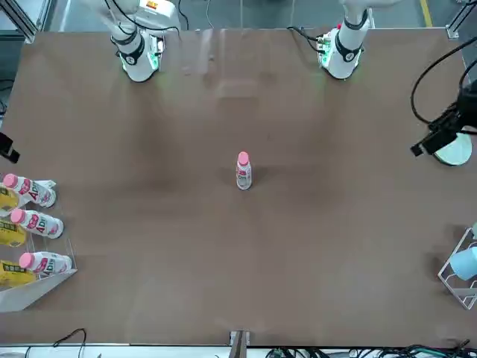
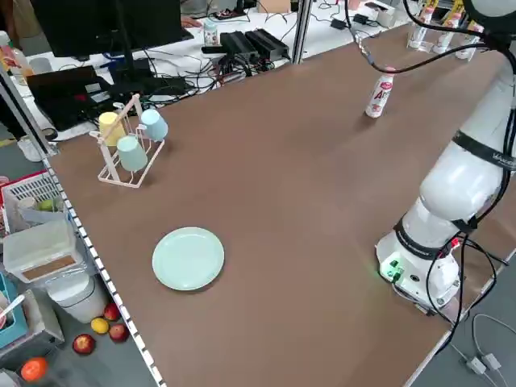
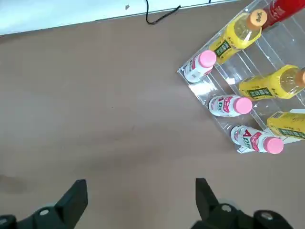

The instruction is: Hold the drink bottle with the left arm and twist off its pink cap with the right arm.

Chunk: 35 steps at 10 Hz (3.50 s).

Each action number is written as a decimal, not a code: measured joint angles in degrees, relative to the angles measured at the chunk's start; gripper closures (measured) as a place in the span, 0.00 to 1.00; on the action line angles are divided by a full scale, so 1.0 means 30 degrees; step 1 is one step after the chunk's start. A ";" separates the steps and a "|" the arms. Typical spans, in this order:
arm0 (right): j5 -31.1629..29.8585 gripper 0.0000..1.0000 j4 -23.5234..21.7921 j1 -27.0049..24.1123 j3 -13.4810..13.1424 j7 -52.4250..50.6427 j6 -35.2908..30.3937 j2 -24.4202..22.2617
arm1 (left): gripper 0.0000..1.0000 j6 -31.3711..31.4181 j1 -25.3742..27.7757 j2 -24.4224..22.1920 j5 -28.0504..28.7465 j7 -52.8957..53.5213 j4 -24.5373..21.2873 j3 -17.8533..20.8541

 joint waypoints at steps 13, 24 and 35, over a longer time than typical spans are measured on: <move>-0.0001 0.00 0.0005 0.0094 0.0119 -0.0034 -0.0182 0.0045 | 0.00 0.8558 -0.1965 0.6444 -0.8992 -1.1529 -0.1152 -0.2501; -0.0002 0.00 0.0005 0.0094 0.0132 -0.0045 -0.0721 0.0067 | 0.00 1.7708 -0.5489 0.8296 -1.2571 -0.7939 -0.2471 -0.3724; -0.0011 0.00 0.0016 0.0082 0.0101 -0.0077 -0.0909 0.0070 | 0.00 1.0338 -0.4198 0.8592 -1.2267 -0.7508 -0.2574 -0.3546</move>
